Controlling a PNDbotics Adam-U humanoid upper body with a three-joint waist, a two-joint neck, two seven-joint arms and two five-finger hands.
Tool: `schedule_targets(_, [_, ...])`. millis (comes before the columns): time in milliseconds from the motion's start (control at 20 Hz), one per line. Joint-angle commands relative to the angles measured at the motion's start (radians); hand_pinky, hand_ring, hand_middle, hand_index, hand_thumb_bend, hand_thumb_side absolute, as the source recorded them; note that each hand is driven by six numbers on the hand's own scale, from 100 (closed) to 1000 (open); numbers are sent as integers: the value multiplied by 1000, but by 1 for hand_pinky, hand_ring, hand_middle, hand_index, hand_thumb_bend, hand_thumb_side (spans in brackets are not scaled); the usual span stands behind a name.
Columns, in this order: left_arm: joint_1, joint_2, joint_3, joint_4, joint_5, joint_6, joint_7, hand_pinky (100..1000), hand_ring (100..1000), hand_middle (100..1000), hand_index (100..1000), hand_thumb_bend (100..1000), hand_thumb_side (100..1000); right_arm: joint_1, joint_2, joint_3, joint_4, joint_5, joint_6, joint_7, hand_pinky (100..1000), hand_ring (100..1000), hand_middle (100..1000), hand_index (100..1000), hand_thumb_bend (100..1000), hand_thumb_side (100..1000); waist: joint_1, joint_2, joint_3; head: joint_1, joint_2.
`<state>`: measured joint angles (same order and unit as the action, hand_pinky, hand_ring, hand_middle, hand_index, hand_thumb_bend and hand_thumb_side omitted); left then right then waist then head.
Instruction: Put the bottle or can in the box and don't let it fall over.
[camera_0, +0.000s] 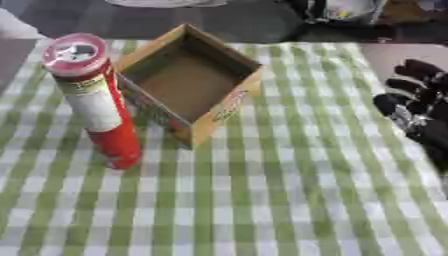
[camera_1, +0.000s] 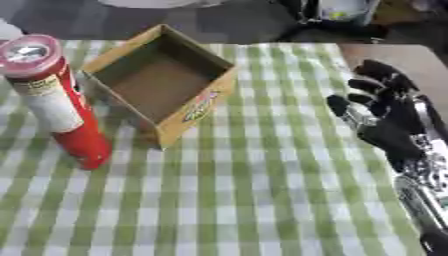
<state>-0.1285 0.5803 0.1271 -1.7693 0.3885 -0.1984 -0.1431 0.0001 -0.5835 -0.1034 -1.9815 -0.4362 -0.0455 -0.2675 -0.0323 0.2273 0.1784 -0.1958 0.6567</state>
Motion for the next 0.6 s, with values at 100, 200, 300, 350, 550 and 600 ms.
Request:
schedule_targets(100, [-9,33,11,-11,-8,2,-5,859,979,841,900,779,287,-6,-18,-6,-18,-4,-1,-1,785,806,799,829,601,174,2,-14,1,1,-10])
schedule_targets(200, [-9,33,11,-11,-8,2,-5,858,978,841,899,779,286,-6,-18,-6,-18,-4,-1,0,785,806,799,829,601,173,2,-14,1,2,-10])
schedule_targets(300, [-8,34,11,-12,-9,3,-5,857,977,841,899,778,286,-6,-18,-6,-18,-4,-1,-1,785,806,799,829,601,174,2,-14,1,2,-10])
schedule_targets(350, [-8,34,11,-11,-10,4,-5,855,974,840,898,777,288,-6,-18,-6,-18,-4,-2,-1,785,806,799,829,601,174,2,-14,1,2,-10])
schedule_targets(550, [-9,37,7,-7,-14,19,7,853,966,841,895,782,296,-6,-17,-6,-18,-4,-1,0,785,806,799,829,601,173,2,-14,0,3,-10])
schedule_targets(600, [-9,39,5,-5,-17,25,13,852,966,841,895,782,296,-6,-17,-6,-18,-4,-1,0,785,806,799,829,601,173,2,-13,0,3,-9])
